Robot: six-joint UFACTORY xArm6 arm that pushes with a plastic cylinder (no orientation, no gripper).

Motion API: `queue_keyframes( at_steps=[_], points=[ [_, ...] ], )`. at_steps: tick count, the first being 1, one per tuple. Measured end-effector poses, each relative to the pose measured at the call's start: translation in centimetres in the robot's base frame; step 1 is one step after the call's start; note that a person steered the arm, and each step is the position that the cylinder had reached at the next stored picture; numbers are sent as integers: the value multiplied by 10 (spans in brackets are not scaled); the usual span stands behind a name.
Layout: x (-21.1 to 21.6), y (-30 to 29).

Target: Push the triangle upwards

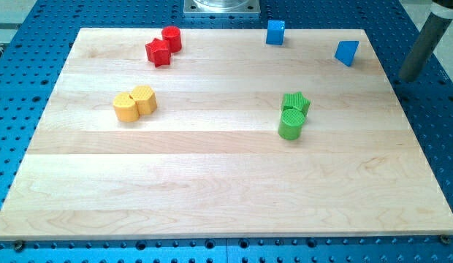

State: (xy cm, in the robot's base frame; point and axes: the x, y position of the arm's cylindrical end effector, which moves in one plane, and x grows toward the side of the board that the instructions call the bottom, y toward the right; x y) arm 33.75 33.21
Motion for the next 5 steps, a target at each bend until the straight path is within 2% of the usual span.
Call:
queue_keyframes(
  at_steps=[1,2,3,4,5],
  points=[
    [0,-70],
    [-6,-92],
    [-34,-92],
    [-22,-62],
    [-42,-72]
  ],
)
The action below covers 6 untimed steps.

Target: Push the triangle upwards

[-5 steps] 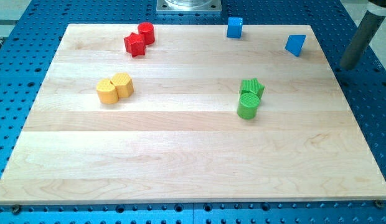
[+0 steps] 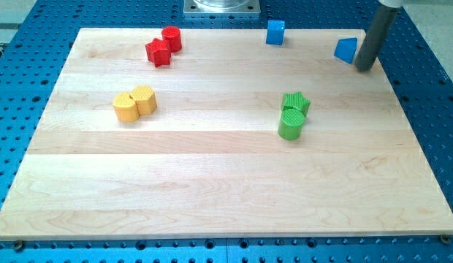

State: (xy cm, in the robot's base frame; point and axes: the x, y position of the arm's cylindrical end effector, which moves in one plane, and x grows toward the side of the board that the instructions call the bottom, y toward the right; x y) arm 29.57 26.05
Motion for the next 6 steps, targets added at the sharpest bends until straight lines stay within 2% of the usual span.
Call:
queue_keyframes(
  at_steps=[2,6],
  points=[
    [-31,-7],
    [-41,-8]
  ],
)
